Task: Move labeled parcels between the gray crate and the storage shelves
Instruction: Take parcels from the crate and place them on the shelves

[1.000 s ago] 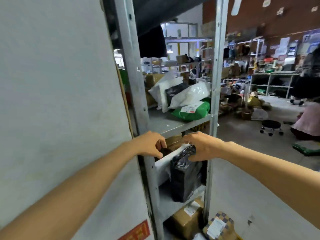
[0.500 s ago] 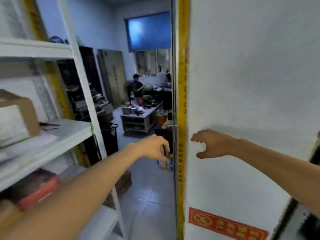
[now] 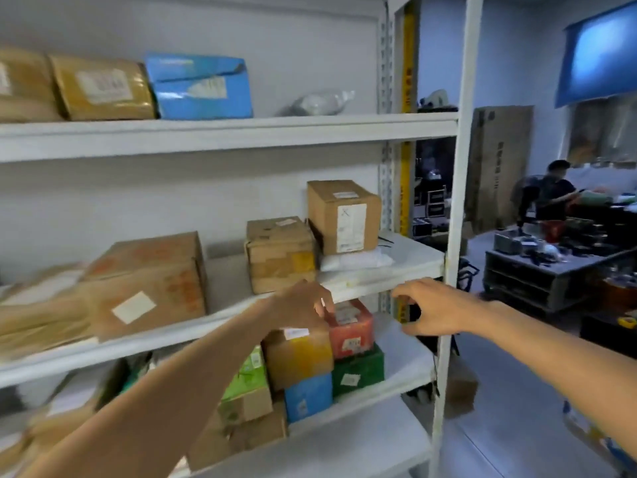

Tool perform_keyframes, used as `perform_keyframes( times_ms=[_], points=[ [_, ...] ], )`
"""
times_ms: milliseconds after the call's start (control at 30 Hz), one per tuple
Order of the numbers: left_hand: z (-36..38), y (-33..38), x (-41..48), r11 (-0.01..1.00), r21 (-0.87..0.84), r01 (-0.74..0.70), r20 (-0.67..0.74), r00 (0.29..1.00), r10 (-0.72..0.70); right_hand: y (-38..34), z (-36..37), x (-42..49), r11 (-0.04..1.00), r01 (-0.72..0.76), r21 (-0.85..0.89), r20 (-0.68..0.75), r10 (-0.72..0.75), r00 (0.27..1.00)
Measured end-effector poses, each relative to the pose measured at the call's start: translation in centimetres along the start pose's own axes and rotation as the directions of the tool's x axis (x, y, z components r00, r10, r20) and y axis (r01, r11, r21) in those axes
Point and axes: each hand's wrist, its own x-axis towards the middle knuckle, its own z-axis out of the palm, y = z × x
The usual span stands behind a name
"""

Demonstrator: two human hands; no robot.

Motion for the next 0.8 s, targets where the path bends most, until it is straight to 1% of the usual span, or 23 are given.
perform_keyframes(
  times_ms=[67,133,233,333,400,567,733,800],
  points=[
    [-0.3,-1.5,-2.9,0.994,-0.018,0.108,-0.026,0.994,-0.108,-2.5,0.1,1.7,0.994,0.111,0.023,0.010,-0.111,0.994],
    [-0.1,-2.6,-5.5,0.980,-0.017,0.197,-0.042,0.979,-0.198,-4.7,0.6,3.2,0.981,0.192,0.035,0.004,-0.192,0.981],
    [0.3,-4.1,-8.2,0.957,-0.017,0.291,-0.032,0.956,-0.292,-7.0,1.5,4.9,0.960,0.280,0.023,0.003,-0.280,0.960],
    [0.1,-5.3,-9.5,0.932,-0.016,0.362,-0.039,0.931,-0.363,-8.1,2.0,5.9,0.945,0.325,0.039,-0.004,-0.325,0.946],
    [0.0,-5.7,-9.8,0.921,-0.008,0.389,-0.056,0.920,-0.389,-8.2,1.8,6.3,0.941,0.338,0.028,0.000,-0.338,0.941],
    [-0.6,-6.5,-8.9,0.898,0.036,0.438,-0.069,0.898,-0.435,-7.1,0.2,7.9,0.950,0.312,0.029,-0.029,-0.311,0.950],
    [-1.7,-8.1,-6.3,0.899,-0.033,0.436,-0.134,0.890,-0.436,-6.2,-0.5,10.4,0.960,0.280,0.017,-0.028,-0.279,0.960],
    [-2.3,-9.4,-4.7,0.896,-0.074,0.438,-0.183,0.877,-0.444,-6.0,-0.8,12.0,0.964,0.267,0.011,-0.034,-0.267,0.963]
  ],
)
